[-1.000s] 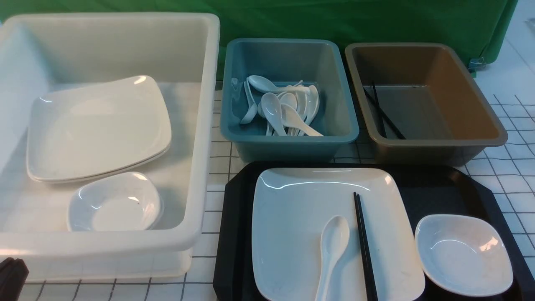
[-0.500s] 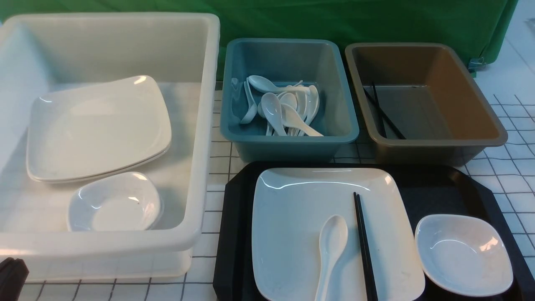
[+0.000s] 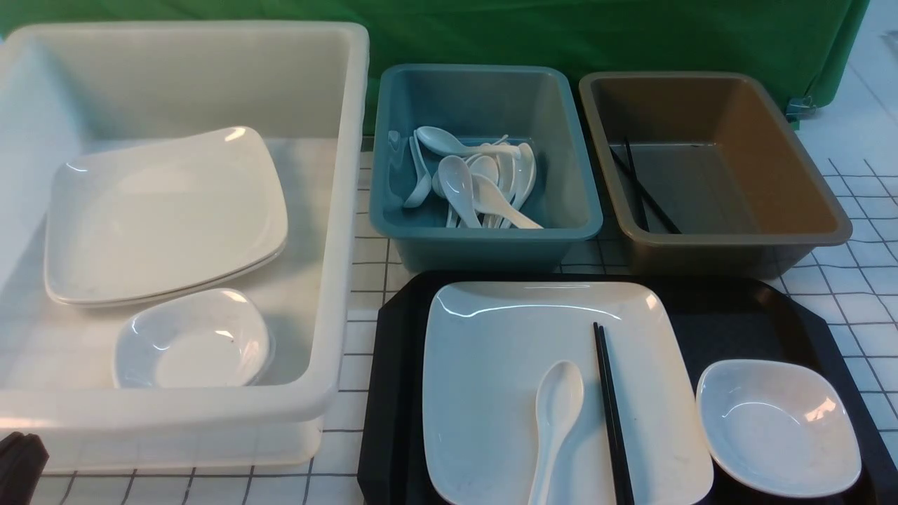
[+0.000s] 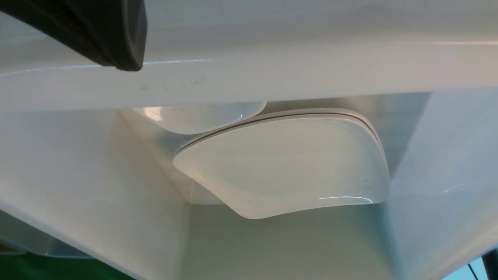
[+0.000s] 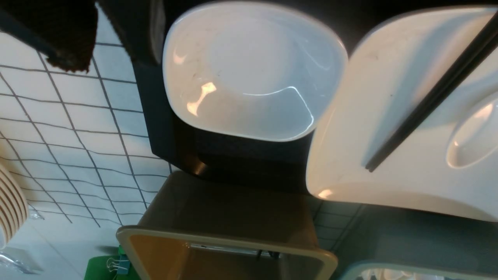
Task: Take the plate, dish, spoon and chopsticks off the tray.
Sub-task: Use the right arm to grab a pair of chopsticks from the plate
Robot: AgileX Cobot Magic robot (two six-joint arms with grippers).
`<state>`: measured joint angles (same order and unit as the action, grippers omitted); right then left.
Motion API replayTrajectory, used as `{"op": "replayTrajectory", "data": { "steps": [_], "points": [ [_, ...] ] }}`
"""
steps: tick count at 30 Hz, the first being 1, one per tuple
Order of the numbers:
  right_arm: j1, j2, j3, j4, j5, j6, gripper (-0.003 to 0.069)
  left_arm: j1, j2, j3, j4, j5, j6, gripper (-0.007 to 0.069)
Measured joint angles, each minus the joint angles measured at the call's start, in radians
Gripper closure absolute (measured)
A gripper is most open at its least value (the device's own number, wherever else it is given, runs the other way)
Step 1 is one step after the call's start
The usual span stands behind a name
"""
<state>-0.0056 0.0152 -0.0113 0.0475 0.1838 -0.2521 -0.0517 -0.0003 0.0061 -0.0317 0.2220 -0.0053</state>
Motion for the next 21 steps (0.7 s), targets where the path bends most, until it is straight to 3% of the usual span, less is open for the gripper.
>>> {"op": "replayTrajectory", "data": {
  "steps": [17,21],
  "points": [
    [0.0,0.0,0.0,0.009,-0.015,0.013,0.0416,0.0,0.0,0.0,0.0,0.0,0.0,0.062],
    [0.0,0.0,0.007,0.294,-0.047,0.394,0.0416,0.0,0.0,0.0,0.0,0.0,0.0,0.062]
  ]
}}
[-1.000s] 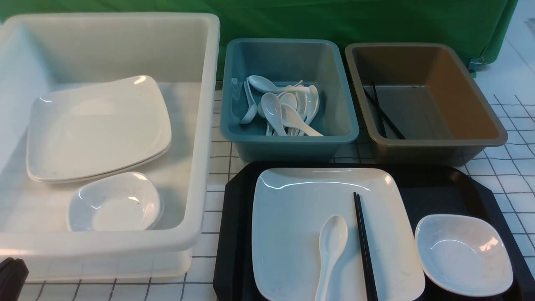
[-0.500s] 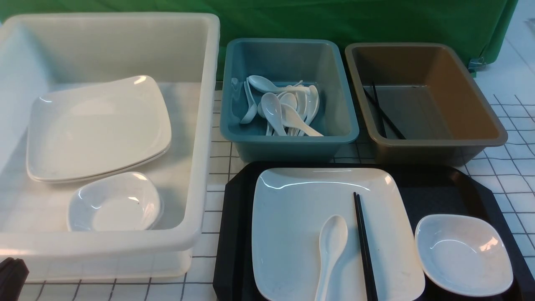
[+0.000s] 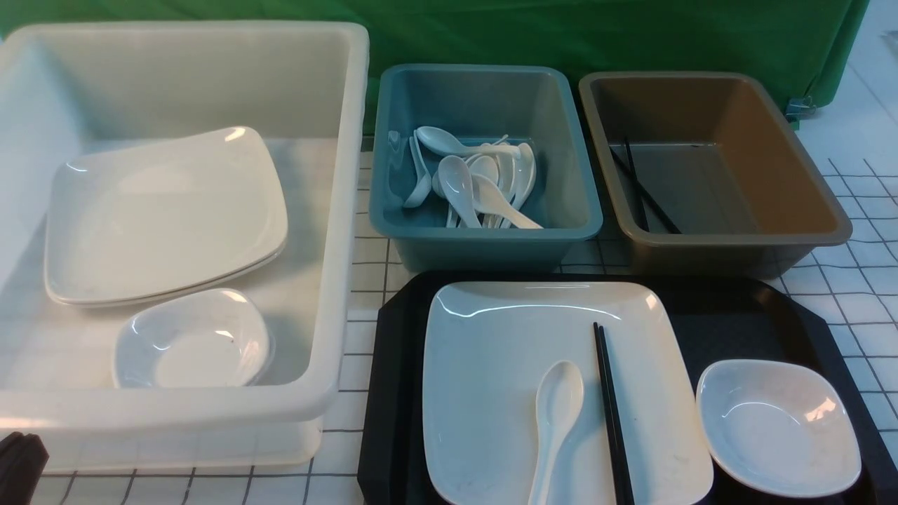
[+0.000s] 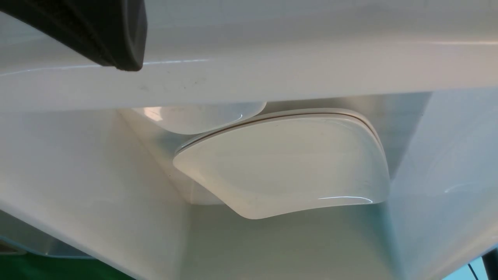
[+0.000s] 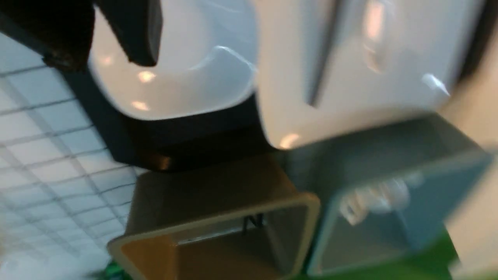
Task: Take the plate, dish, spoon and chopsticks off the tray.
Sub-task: Use the right arm to grab a pair of chopsticks from the plate
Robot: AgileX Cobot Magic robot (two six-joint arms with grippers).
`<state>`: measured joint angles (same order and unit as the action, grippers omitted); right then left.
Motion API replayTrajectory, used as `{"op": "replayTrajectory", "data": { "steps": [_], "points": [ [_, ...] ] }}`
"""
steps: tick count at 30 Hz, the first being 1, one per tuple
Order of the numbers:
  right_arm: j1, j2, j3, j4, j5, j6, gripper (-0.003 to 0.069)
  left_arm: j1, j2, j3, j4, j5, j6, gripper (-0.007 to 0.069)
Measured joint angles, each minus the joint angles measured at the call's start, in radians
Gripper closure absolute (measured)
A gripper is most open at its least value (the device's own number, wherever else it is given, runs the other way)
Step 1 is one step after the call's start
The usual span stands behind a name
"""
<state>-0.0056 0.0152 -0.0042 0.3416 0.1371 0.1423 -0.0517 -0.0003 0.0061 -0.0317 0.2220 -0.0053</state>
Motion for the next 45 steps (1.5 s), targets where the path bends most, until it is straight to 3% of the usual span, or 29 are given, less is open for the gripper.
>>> {"op": "replayTrajectory", "data": {
  "steps": [3,4,5,13,16,18,20,25,26,31,34,36,40,42,45],
  "points": [
    [0.0,0.0,0.001,0.102,-0.004,0.253,0.0416,0.0,0.0,0.0,0.0,0.0,0.005,0.062],
    [0.0,0.0,0.001,0.106,-0.005,0.253,0.0416,0.0,0.0,0.0,0.0,0.0,0.005,0.062],
    [0.0,0.0,0.001,0.127,-0.008,0.329,0.0416,0.0,0.0,0.0,0.0,0.0,0.0,0.062],
    [0.0,0.0,0.001,0.147,-0.032,0.393,0.0445,0.0,0.0,0.0,0.0,0.0,0.0,0.062],
    [0.001,0.0,-0.015,0.147,-0.067,0.334,0.049,0.0,0.0,0.0,0.0,0.0,0.0,0.062],
    [0.001,0.0,-0.104,0.146,-0.088,0.188,0.0581,0.0,0.0,0.0,0.0,0.0,0.0,0.062],
    [0.001,0.019,-0.182,0.145,-0.093,0.06,0.0624,0.0,0.0,0.0,0.0,0.0,0.0,0.062],
    [0.001,0.229,-0.425,0.137,0.083,-0.243,0.0629,0.0,0.0,0.0,0.0,0.0,0.0,0.062],
    [0.001,0.241,-0.433,0.137,0.096,-0.243,0.0629,0.0,0.0,0.0,0.0,0.0,0.0,0.062],
    [0.001,0.63,-0.599,0.116,0.606,-0.285,0.0629,0.0,0.0,0.0,0.0,0.0,0.0,0.062],
    [0.001,0.846,-0.641,0.117,0.789,-0.315,0.0629,0.0,0.0,0.0,0.0,0.0,0.0,0.062],
    [0.004,0.943,-0.656,0.134,0.829,-0.351,0.062,0.0,0.0,0.0,0.0,0.0,0.0,0.062],
    [0.086,1.118,-0.704,0.195,0.816,-0.422,0.0535,0.0,0.0,0.0,0.0,0.0,0.0,0.062],
    [0.176,1.174,-0.744,0.169,0.768,-0.389,0.0487,0.0,0.0,0.0,0.0,0.0,0.0,0.062],
    [0.321,1.245,-0.814,0.024,0.717,-0.255,0.0459,0.0,0.0,0.0,0.0,0.0,0.0,0.062]
  ]
}}
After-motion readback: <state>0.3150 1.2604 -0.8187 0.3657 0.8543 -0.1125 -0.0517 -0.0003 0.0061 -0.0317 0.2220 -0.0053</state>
